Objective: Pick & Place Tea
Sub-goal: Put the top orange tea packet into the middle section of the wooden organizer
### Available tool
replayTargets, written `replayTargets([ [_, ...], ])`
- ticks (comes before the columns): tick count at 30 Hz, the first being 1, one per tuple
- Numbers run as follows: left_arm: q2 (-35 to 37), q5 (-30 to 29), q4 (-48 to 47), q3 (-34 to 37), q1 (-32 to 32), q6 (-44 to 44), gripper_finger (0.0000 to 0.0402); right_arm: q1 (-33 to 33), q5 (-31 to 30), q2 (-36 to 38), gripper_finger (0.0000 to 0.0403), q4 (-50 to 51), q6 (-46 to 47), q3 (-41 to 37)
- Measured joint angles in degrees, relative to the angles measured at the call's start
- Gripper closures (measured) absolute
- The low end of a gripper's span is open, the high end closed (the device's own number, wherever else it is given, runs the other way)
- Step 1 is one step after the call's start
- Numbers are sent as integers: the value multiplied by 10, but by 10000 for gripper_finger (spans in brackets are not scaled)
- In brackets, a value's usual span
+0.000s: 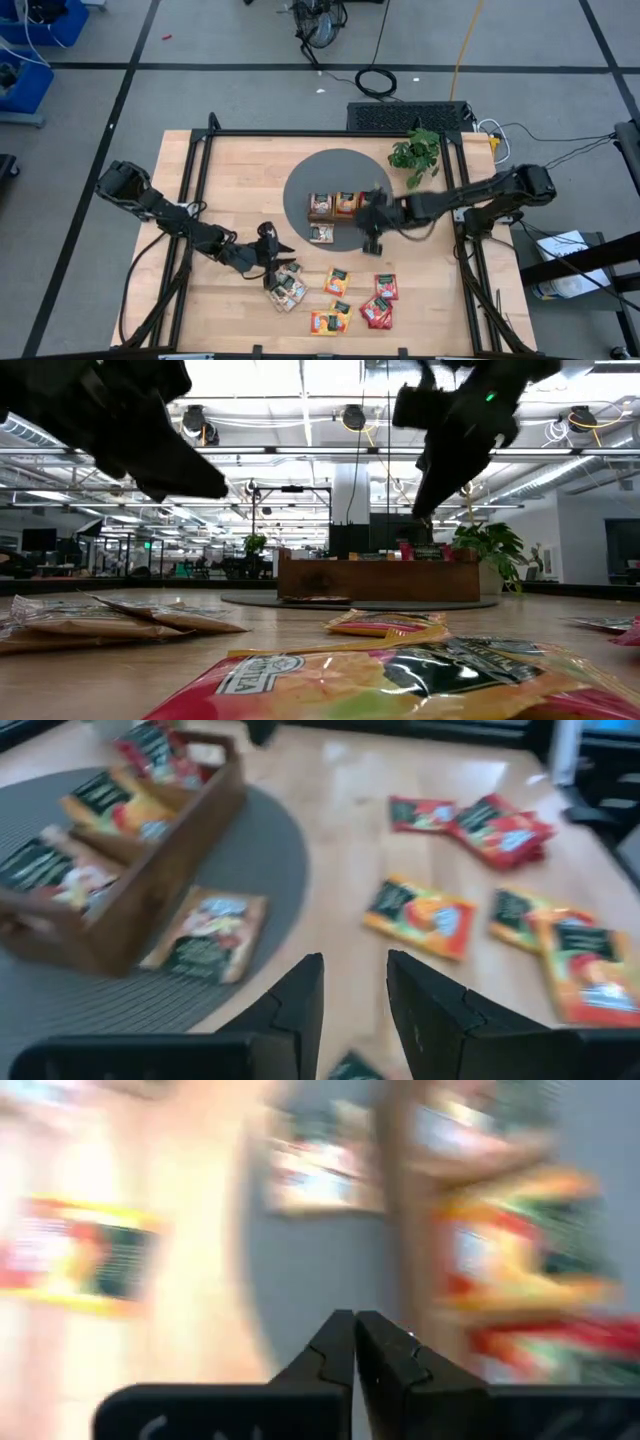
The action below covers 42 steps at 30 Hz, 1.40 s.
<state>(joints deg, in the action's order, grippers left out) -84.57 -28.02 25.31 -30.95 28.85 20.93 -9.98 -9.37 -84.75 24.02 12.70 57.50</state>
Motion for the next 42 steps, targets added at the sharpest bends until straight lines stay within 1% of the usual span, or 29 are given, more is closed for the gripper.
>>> replayTargets([
  [3,-20,14,0,-24,15,-4,286,-50,22,-1,399,-109,37,-32],
  [6,-60,35,0,-67,26,-24,291,-86,46,-3,399,-209,63,-75],
  [9,-116,61,-3,-114,35,-53,315,-110,52,-3,399,-311,80,-116],
  [12,-175,88,-4,-166,35,-74,355,-120,51,-3,398,-377,108,-155],
  [14,-208,98,-25,-202,31,-83,386,-122,50,-3,396,-411,132,-178],
  [15,-221,107,-40,-221,28,-85,393,-123,49,-3,394,-427,143,-188],
  [18,-253,134,-100,-272,16,-79,390,-123,48,-4,382,-466,174,-220],
  [21,-280,147,-158,-316,3,-69,391,-125,34,-23,363,-524,191,-231],
  [25,-313,150,-200,-352,-13,-71,396,-126,34,-61,331,-540,197,-225],
  [28,-325,150,-208,-363,-22,-70,389,-120,4,-83,311,-541,216,-223],
  [29,-325,150,-210,-363,-25,-68,389,-115,2,-90,305,-539,230,-222],
  [33,-325,150,-227,-362,-33,-49,397,-95,46,-122,287,-534,282,-223],
  [37,-325,157,-229,-362,-33,-50,388,-87,52,-148,274,-541,300,-222],
  [39,-325,163,-241,-362,-34,-53,387,-81,69,-159,271,-554,303,-222],
  [42,-325,164,-245,-362,-35,-55,396,-76,93,-166,271,-566,306,-221],
])
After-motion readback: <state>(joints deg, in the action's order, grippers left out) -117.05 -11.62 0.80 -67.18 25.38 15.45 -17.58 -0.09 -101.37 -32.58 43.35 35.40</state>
